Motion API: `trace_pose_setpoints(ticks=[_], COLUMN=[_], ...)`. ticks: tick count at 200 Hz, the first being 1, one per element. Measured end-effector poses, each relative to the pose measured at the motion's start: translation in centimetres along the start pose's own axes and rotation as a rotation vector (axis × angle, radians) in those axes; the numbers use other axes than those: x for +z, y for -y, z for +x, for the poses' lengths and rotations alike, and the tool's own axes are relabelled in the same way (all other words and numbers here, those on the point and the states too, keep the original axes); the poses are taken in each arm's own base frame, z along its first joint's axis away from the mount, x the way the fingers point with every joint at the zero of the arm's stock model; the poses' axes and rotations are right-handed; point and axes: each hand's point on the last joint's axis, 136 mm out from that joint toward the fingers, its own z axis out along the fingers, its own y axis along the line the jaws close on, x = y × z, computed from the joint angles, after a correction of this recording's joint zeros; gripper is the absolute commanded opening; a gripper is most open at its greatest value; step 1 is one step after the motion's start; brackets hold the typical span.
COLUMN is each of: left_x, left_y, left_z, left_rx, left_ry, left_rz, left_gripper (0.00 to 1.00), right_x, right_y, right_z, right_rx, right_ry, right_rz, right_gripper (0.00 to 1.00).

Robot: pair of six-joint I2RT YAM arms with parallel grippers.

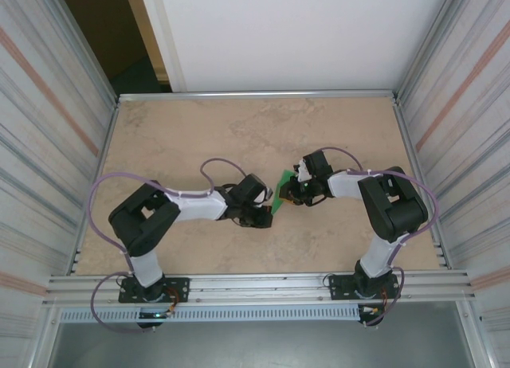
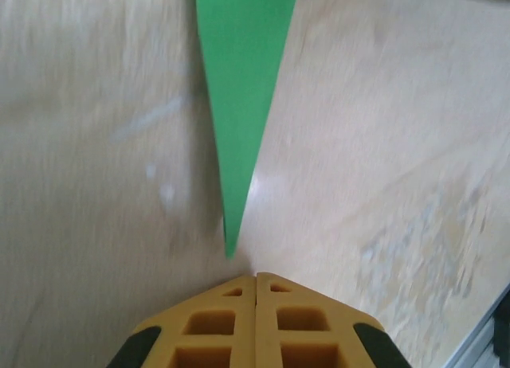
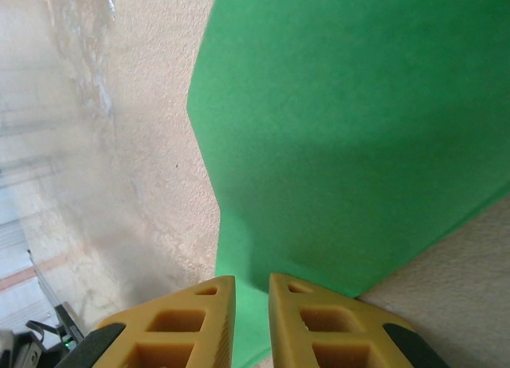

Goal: Fold a paper plane with a square sheet of paper (pick it up from the middle)
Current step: Fold the wing for the fifth time at the center of the table.

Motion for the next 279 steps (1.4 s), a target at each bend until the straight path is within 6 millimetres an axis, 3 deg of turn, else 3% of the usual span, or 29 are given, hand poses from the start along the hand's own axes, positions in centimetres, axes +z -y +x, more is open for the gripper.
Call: trace_pose_setpoints(ticks=[30, 49, 70, 94, 121, 165, 279], left_x=[-1.7, -3.6, -4.9, -4.4, -2.2, -0.2, 1.4], left_y=[0.2, 0.9, 1.3, 1.3, 1.5, 0.3, 0.3], left_z=[0.7, -1.0, -4.2, -7.1, -8.6, -8.0, -5.6], left_rx=[-0.005, -0.006, -0.020, -0.034, -0.040, -0.075, -0.045], left_ry=[-0.004, 0.060, 0.144, 0.184, 0.169, 0.123, 0.082], left_rz=[-0.013, 0.018, 0.054, 0.072, 0.082, 0.062, 0.030], left_gripper=[0.04, 0.04, 0.04, 0.03, 0.00, 0.00, 0.00], right_x=[0.0, 0.0, 0.0, 0.0, 0.0, 0.0, 0.0], right_y=[0.0, 0.0, 0.0, 0.0, 0.0, 0.0, 0.0], right_z=[0.0, 0.0, 0.0, 0.0, 0.0, -0.1, -0.1], right_rx=[0.000, 0.000, 0.000, 0.000, 0.000, 0.007, 0.047], right_ry=[0.000, 0.000, 0.000, 0.000, 0.000, 0.000, 0.004], right_rz=[0.000, 0.000, 0.000, 0.000, 0.000, 0.000, 0.001], right_gripper=[0.19, 0.19, 0.19, 0.19, 0.18, 0.18, 0.16])
